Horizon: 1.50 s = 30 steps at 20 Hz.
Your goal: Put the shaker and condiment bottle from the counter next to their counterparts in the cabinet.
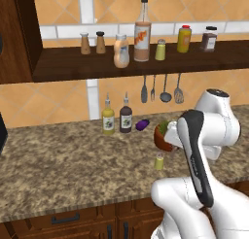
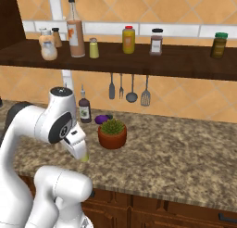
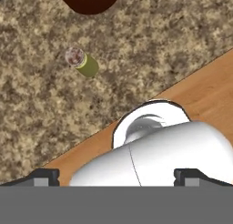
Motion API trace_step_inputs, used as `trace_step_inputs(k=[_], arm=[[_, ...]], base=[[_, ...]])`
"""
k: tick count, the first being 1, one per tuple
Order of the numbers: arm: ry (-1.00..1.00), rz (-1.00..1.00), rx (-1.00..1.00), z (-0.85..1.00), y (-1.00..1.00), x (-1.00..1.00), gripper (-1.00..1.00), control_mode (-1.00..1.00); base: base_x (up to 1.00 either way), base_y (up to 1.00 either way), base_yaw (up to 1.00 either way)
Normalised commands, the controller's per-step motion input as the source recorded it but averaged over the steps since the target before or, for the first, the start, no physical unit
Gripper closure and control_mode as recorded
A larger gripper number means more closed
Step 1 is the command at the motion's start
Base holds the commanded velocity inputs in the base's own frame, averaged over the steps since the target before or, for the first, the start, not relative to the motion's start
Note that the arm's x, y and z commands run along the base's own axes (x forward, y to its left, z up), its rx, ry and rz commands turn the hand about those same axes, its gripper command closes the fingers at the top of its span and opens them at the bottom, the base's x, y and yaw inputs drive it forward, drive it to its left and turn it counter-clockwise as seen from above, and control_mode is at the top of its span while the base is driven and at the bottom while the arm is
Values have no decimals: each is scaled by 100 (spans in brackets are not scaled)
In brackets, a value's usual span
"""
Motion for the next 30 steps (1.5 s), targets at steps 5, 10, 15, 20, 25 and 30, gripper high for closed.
trace_step_inputs(k=[5,10,15,20,25,30], arm=[[1,0,-3,-46,0,0,-100,-100],[0,0,0,-11,0,47,-100,-100],[0,-1,0,-15,0,96,-100,-100],[0,0,0,-31,3,73,-100,-100],[0,0,0,-23,6,30,-100,-100],[0,0,0,-42,2,49,-100,-100]], base=[[0,0,0],[0,0,0],[0,0,0],[0,0,0],[0,0,0],[0,0,0]])
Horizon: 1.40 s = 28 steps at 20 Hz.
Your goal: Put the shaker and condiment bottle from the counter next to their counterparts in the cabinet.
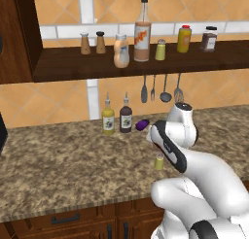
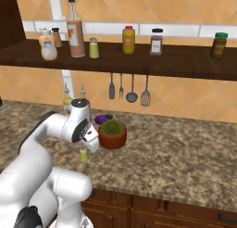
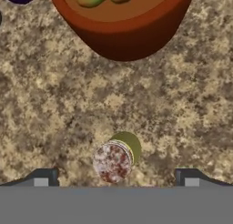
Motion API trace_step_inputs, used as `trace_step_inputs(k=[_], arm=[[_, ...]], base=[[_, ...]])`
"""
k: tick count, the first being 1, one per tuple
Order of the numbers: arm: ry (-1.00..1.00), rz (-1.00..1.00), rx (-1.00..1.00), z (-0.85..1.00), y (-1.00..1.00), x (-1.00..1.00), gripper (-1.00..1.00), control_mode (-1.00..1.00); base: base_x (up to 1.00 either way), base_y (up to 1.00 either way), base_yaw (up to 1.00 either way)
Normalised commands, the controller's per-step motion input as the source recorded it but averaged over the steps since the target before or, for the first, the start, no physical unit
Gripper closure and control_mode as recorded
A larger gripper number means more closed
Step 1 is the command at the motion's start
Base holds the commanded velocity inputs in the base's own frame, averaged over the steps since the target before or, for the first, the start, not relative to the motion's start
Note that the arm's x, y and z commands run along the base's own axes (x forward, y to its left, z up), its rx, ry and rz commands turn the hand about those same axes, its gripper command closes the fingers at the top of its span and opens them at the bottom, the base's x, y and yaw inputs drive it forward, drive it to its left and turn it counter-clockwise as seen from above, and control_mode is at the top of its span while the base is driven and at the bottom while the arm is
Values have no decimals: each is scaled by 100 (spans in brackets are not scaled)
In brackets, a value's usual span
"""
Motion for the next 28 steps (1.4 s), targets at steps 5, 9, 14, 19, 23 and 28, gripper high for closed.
trace_step_inputs(k=[5,9,14,19,23,28], arm=[[0,0,0,-45,0,29,-100,-100],[0,0,0,-14,0,0,-100,-100],[0,0,3,-4,0,-2,-100,-100],[0,0,5,0,0,-21,-100,-100],[0,0,2,0,0,-24,-100,-100],[0,0,0,0,10,-5,-100,-100]], base=[[0,0,0],[0,0,0],[0,0,0],[0,0,0],[0,0,0],[0,0,0]])
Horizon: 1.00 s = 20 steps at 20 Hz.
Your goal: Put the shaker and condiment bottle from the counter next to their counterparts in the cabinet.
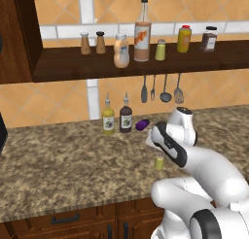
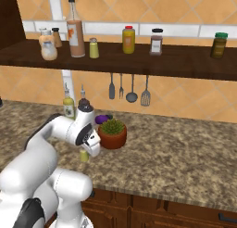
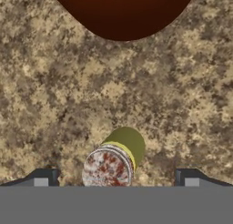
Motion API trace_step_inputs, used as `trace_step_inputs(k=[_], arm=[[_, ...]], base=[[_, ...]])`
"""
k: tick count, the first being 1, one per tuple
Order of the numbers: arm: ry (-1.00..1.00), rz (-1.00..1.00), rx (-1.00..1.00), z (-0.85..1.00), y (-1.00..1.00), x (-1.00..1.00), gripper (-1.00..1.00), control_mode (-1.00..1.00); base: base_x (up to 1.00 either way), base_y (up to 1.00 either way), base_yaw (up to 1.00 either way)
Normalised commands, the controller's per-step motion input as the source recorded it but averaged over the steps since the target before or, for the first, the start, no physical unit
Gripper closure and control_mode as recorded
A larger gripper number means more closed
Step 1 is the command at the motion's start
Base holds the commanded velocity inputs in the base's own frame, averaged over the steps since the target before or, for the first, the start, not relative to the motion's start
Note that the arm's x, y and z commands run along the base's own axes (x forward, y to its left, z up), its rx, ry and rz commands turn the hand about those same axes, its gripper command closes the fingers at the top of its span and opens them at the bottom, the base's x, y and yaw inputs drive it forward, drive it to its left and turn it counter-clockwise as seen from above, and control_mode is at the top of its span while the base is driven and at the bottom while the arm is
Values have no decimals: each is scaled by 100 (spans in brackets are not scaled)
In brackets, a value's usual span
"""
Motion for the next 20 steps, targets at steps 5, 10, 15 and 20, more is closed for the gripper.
trace_step_inputs(k=[5,10,15,20], arm=[[0,0,0,-1,30,1,-100,-100],[0,0,0,-3,5,2,-100,-100],[0,0,0,-2,-3,0,-100,-100],[0,1,0,-1,-11,1,-100,-100]], base=[[0,0,0],[0,0,0],[0,0,0],[0,0,0]])
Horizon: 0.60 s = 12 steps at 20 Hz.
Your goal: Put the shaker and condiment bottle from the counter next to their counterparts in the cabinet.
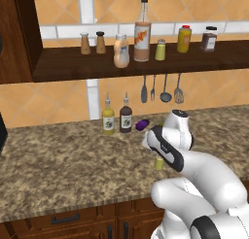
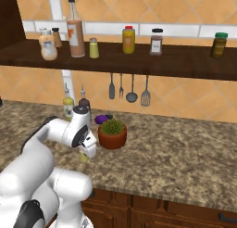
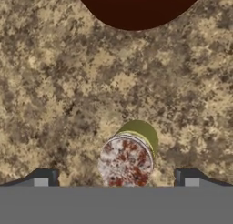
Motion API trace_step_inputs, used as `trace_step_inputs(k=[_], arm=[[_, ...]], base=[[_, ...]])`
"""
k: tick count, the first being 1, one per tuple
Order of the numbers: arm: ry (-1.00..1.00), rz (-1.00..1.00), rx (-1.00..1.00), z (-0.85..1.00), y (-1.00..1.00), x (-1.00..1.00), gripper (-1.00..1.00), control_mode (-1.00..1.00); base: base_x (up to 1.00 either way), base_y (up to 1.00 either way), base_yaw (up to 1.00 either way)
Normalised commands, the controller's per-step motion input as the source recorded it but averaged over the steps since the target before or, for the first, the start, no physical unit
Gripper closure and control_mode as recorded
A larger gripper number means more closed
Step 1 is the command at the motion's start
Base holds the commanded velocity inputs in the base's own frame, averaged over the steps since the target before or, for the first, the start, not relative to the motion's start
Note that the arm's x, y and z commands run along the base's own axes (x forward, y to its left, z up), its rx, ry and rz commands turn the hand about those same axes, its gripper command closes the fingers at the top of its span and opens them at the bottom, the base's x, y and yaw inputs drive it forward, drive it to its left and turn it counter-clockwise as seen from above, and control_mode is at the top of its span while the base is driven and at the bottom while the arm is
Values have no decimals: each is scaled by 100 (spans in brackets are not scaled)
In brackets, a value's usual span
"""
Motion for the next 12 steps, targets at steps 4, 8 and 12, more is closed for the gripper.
trace_step_inputs(k=[4,8,12], arm=[[0,2,0,-2,-6,15,-100,-100],[0,1,0,-3,0,20,-100,-100],[0,1,0,0,0,-1,-100,-100]], base=[[0,0,0],[0,0,0],[0,0,0]])
